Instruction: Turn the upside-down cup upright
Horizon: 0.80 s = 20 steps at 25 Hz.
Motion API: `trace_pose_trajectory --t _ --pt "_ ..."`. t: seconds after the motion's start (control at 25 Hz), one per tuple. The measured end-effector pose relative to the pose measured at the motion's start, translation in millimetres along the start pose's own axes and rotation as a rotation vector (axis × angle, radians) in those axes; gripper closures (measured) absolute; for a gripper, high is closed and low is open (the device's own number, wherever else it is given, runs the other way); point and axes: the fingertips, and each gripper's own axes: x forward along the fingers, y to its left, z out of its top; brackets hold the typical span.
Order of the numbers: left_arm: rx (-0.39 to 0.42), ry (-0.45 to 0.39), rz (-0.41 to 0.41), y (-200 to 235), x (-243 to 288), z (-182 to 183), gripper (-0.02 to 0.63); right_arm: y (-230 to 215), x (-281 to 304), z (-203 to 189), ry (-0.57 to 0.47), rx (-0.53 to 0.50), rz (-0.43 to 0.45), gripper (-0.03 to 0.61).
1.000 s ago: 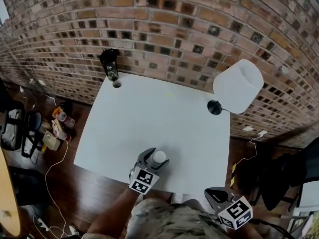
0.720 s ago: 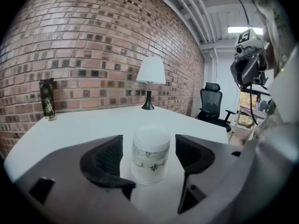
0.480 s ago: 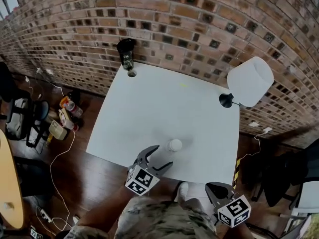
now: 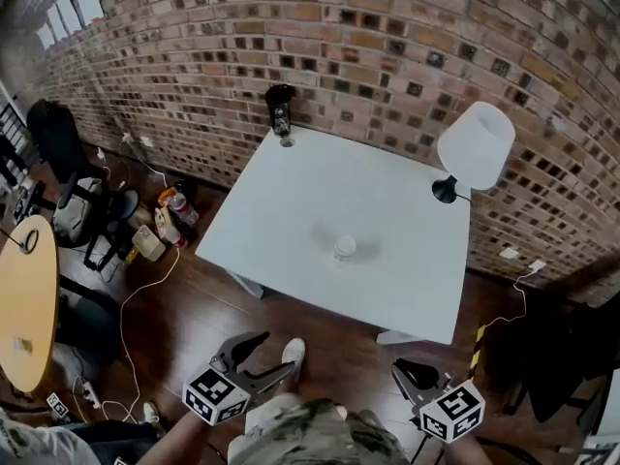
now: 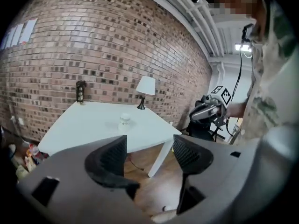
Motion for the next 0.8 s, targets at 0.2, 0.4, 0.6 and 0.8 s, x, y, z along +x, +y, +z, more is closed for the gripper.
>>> trace_pose_trajectory --t 0.2,0.4,0.6,0.8 --pt "-0.058 -0.006 0.047 -102.2 -36.1 -12.9 0.305 32.3 -42.6 -52.5 0.022 -0.013 0.085 0.541" --pt "-0.035 0.029 0.039 -168.4 -78.7 -36.3 0.311 78.7 -66.3 -69.2 0.011 -0.059 0.134 0.534" --pt "-0.077 0.003 0.023 -198.3 -125.4 -56.0 0.318 130.6 -82.4 -68.5 -0.029 -0.098 0.132 0.525" --pt "-0.063 -0.029 -0.008 -205.5 -177.0 -74.9 0.320 189.4 -88.8 -75.1 -0.045 -0.117 0.093 0.515"
